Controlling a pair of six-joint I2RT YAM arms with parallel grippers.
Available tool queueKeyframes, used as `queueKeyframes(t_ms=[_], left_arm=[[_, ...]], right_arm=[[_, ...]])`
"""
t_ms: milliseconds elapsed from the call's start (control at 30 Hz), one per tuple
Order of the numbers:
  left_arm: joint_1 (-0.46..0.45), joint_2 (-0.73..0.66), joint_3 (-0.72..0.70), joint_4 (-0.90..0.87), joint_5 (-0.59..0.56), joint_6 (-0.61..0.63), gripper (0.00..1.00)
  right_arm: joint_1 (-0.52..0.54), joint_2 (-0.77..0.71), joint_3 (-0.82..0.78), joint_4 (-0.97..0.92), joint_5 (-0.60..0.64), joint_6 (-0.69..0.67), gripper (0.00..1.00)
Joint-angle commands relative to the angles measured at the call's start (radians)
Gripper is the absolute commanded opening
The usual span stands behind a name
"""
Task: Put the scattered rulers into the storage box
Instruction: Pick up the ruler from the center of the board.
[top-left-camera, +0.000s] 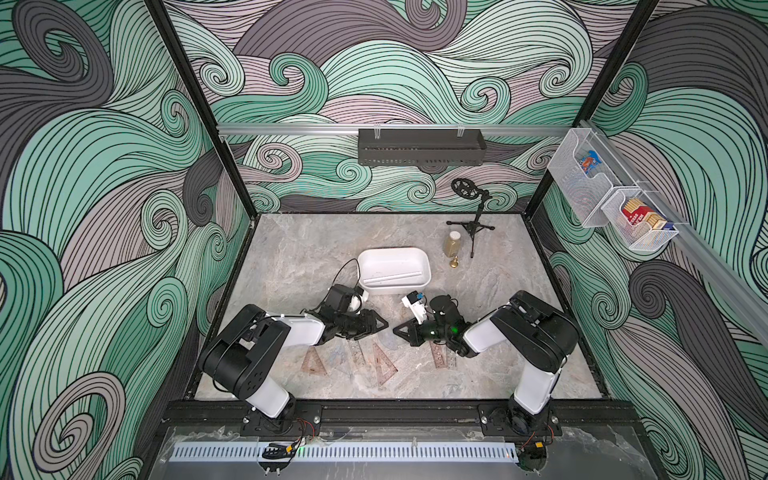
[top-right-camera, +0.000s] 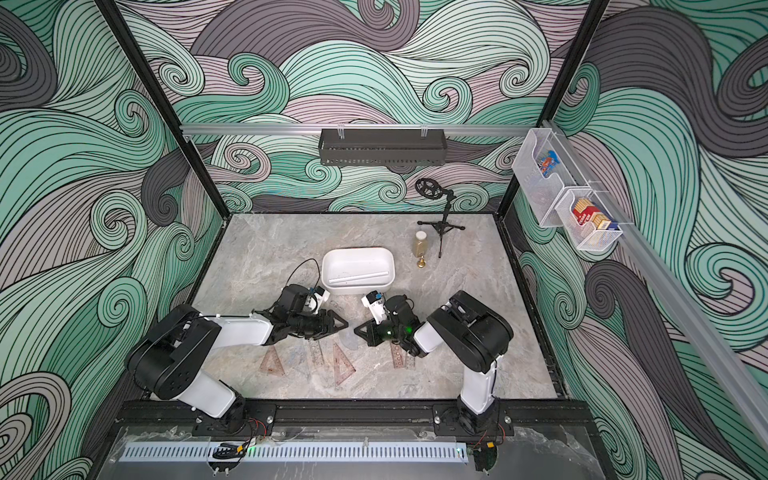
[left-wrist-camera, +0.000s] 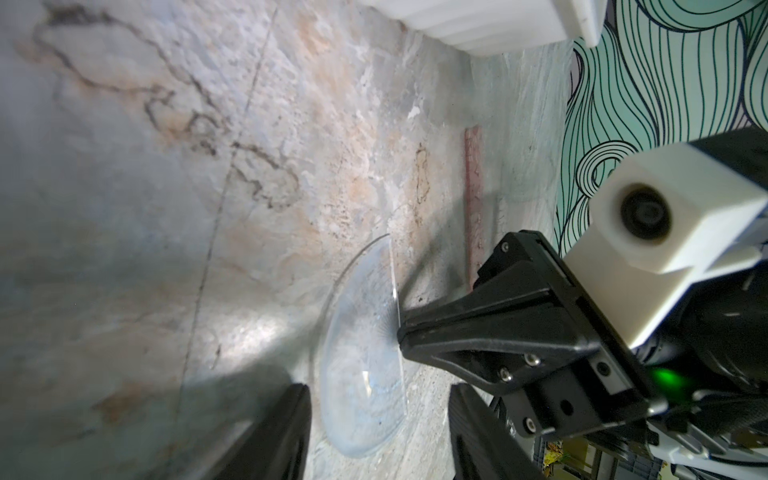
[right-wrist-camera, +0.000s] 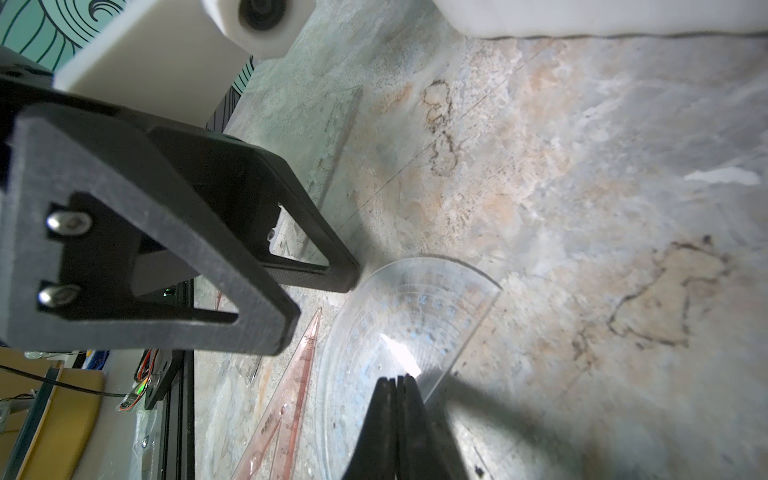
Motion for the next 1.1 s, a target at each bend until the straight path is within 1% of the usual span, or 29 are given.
queueKeyframes(t_ms=[0,167,267,433,567,800,1067], left_arm=[[-0.014,0.055,-0.031,-0.069,-0.021,-0.006,0.57],[-0.027,0.076,-0.026,-0.044,-0.006,-0.013,0.52],[-0.027,0.077,-0.023,-0.051,-0.009,-0.012,0.51],[-0.018,0.029,-0.004,-0.109,-0.052,0.007,0.51],[-0.018,0.003,0.011,-0.147,-0.082,0.017,0.54],[-0.020,0.006,0.011,-0.159,-0.096,0.019,0.55],[-0.028,0.046,0.003,-0.124,-0.073,0.005,0.55]], right_arm=[[0.003,0.037,-0.019,-0.029,0.000,-0.001,0.06],[0.001,0.055,-0.031,-0.010,0.002,0.004,0.06],[0.000,0.061,-0.042,-0.002,-0.002,0.004,0.06],[-0.007,0.049,-0.063,-0.002,0.000,0.002,0.05],[-0.011,0.042,-0.071,-0.002,0.001,-0.001,0.05],[-0.016,0.034,-0.083,-0.001,0.001,-0.004,0.05],[-0.017,0.033,-0.089,-0.002,0.003,-0.010,0.05]])
